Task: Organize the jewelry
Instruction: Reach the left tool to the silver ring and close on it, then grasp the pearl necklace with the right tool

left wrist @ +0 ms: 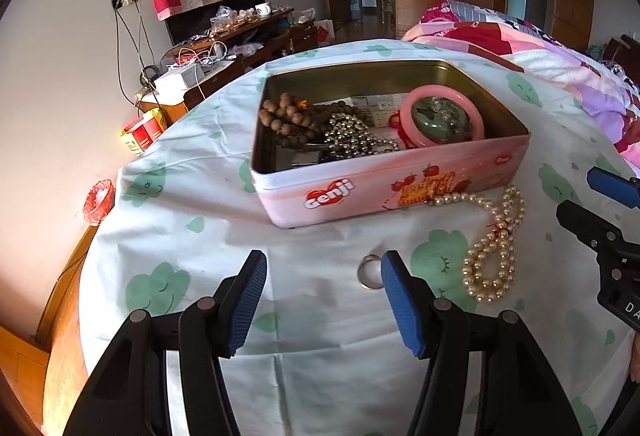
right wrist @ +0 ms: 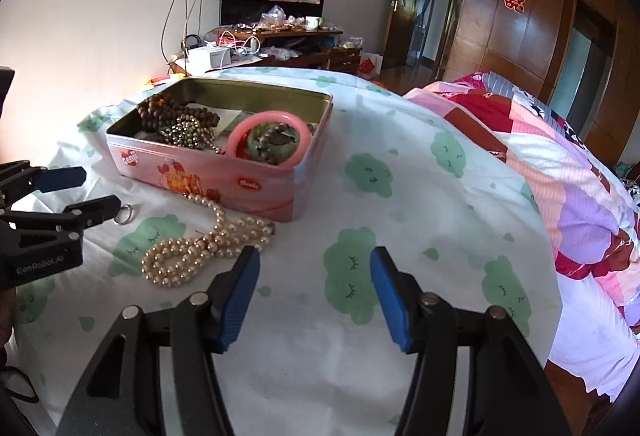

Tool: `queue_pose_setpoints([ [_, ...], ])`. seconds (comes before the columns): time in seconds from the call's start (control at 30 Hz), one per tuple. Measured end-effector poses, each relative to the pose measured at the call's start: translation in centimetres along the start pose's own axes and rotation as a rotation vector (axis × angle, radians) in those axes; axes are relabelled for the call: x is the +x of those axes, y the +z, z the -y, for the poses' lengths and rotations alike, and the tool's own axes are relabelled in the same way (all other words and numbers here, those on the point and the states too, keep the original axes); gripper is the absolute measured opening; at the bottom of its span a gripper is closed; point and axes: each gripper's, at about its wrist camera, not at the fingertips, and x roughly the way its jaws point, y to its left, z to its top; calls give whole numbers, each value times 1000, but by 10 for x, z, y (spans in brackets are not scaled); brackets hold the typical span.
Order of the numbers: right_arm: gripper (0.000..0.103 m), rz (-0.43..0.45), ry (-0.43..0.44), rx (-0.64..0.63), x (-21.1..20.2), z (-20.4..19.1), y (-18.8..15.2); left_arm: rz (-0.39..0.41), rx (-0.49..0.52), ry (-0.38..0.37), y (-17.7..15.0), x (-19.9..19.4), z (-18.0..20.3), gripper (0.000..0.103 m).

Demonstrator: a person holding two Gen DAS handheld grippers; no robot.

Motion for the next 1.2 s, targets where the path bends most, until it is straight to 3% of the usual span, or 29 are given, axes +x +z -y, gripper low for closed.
queue_pose_setpoints([
  [0.33, 60, 5, -13, -15, -2, 1, -1, -48, 46, -47, -1, 8, 9, 56],
  [0.37, 60, 5, -12, -15, -2, 1, -1, -45, 48, -53, -1, 7, 9, 52],
  [0.5, 60, 6, -13, -17, -2, 0, -1, -42, 48, -118, -3, 6, 10, 20],
  [0.87, 60, 6, -13, -20, -2, -1, -1, -43, -53, -105, -10, 1, -19, 18],
  [1.07, 60, -8, 38, -12, 0, -9, 5, -24, -53, -50, -12, 2, -27, 18],
  [1.2, 60, -24, 88, -28, 3, -22, 15, -21, -62, -52, -14, 2, -31, 18],
])
